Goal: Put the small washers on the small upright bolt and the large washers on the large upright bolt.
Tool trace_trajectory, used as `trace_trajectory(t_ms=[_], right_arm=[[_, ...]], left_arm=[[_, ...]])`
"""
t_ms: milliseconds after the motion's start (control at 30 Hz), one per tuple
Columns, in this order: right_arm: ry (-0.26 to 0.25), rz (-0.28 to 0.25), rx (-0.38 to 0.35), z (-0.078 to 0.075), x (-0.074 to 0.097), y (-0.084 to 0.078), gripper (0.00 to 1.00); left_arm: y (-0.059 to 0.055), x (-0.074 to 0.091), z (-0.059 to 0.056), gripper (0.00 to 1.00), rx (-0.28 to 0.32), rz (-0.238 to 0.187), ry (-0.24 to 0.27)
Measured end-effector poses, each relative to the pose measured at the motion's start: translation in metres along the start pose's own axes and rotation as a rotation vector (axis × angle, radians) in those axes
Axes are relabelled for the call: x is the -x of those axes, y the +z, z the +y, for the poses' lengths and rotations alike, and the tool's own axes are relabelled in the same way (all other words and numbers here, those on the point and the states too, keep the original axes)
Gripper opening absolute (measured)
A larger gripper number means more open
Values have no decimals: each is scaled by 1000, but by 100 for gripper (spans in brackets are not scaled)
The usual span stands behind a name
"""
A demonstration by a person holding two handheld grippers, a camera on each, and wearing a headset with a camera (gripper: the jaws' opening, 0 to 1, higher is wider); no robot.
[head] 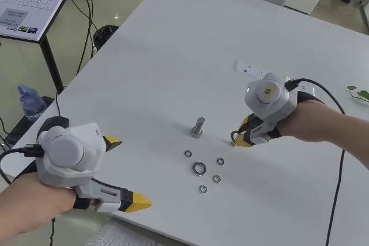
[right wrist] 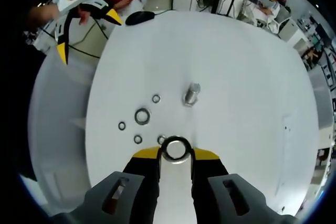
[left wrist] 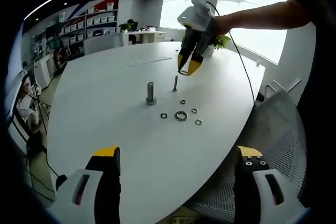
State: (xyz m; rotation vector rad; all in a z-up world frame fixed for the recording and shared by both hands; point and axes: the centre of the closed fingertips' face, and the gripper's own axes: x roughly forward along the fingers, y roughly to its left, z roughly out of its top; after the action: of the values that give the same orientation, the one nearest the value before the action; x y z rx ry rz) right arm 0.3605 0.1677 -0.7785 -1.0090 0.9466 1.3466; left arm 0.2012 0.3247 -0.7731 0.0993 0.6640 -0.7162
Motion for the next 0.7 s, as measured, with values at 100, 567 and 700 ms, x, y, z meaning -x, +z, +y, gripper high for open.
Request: trace_trajectory(t_ms=[100,567,700], right_arm=[[2,1,1,-2,-3,4,21],[23,4,27,-12,-12,24,21],[29,7,37,-16,-16,31,21]], left_arm=[[1,-1,3,90,1,-15,7],[-6,-5,11,90,-44,2,25],[-10,-4,11,90,-74,23,31]])
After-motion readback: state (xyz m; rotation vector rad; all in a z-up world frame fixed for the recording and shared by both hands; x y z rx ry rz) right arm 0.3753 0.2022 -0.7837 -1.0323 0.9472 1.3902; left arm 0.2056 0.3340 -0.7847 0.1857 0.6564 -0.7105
